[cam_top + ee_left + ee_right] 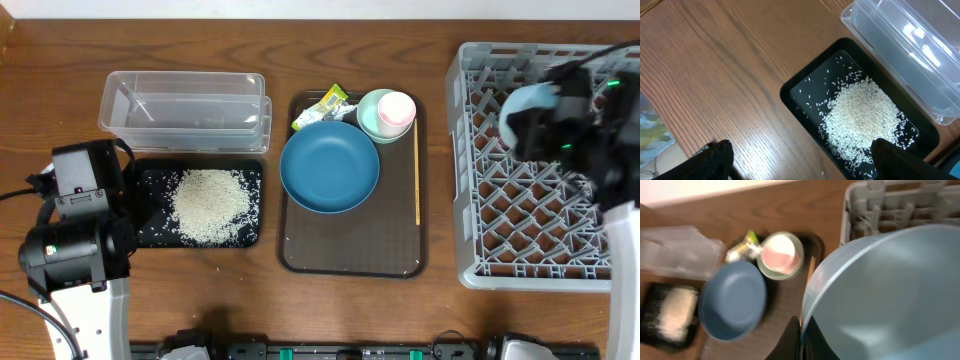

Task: Sort waste into correct bins and load items into the dishwasher rack
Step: 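Lift the light-blue bowl with the right gripper over the dish rack, then lower the bowl upside down into the rack and open the right gripper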

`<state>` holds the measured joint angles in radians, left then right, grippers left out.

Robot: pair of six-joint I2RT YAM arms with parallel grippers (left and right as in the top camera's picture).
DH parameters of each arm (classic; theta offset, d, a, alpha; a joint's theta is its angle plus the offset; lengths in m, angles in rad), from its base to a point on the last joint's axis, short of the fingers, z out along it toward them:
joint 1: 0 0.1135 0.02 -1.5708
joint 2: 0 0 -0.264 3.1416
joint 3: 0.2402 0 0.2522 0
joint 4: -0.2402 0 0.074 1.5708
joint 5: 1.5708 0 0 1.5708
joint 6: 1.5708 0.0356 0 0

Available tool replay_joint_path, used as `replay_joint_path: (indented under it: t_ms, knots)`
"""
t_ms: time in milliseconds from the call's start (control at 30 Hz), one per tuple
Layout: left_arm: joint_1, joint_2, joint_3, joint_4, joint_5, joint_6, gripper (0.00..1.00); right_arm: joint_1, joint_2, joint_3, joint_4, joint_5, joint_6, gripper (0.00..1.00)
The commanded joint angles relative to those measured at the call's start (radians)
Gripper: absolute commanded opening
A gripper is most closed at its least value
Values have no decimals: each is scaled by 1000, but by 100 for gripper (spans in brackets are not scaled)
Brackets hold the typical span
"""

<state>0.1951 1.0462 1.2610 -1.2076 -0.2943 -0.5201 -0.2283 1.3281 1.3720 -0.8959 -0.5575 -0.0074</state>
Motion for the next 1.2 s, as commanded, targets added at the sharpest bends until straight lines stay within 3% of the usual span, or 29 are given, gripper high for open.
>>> replay_joint_path:
  t_ms: [0, 167, 467, 700, 1167]
  knots:
    - [5, 0, 2, -4, -6, 2, 90, -132, 80, 5, 34, -416, -69, 1]
    - [5, 0, 2, -3, -6, 2, 91, -219, 231, 5, 82, -629, -71, 1]
    - [5, 0, 2, -4, -6, 2, 91, -233, 455, 5, 53, -931, -124, 1]
    - [5, 3, 2, -4, -6, 2, 90, -267, 521, 5, -48, -792, -127, 1]
    - [5, 5, 2, -4, -6, 2, 91, -386, 523, 4, -227, -735, -338, 1]
